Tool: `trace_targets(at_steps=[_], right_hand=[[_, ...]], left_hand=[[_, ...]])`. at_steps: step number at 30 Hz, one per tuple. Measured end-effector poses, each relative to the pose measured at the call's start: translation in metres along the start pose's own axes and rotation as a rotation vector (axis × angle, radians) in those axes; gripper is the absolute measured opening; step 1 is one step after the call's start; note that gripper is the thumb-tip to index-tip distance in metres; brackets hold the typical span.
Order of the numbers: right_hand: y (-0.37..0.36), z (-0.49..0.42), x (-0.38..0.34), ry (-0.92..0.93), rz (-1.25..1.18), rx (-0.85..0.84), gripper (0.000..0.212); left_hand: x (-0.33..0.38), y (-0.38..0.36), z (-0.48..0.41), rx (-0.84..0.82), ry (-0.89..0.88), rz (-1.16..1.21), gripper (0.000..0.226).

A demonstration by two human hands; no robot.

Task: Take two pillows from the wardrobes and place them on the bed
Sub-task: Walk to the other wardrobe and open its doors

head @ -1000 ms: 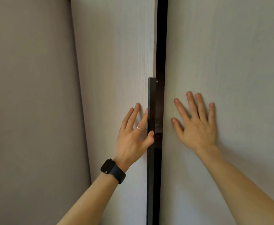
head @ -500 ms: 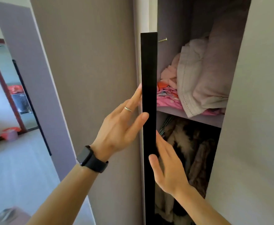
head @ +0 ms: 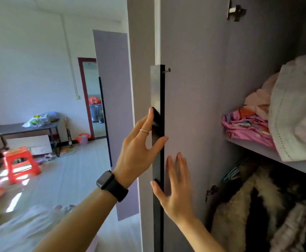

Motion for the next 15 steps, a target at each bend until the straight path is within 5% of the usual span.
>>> trace_targets(at_steps=[15], right_hand=[[-0.068, -0.028, -0.011, -0.066, -0.073, -0.079, 0.086]], left_hand=[[-0.066, 0.012, -0.025, 0.099, 0.264, 0.04, 0.06]])
Point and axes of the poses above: each hand's wrist, its own z-axis away from the middle knuckle, its own y-axis out of the back of the hand, x = y × z, the point moved 10 cm from there along -z, towards the middle knuckle, and after that the axes turned 15 degrees about y, right-handed, at the moved point
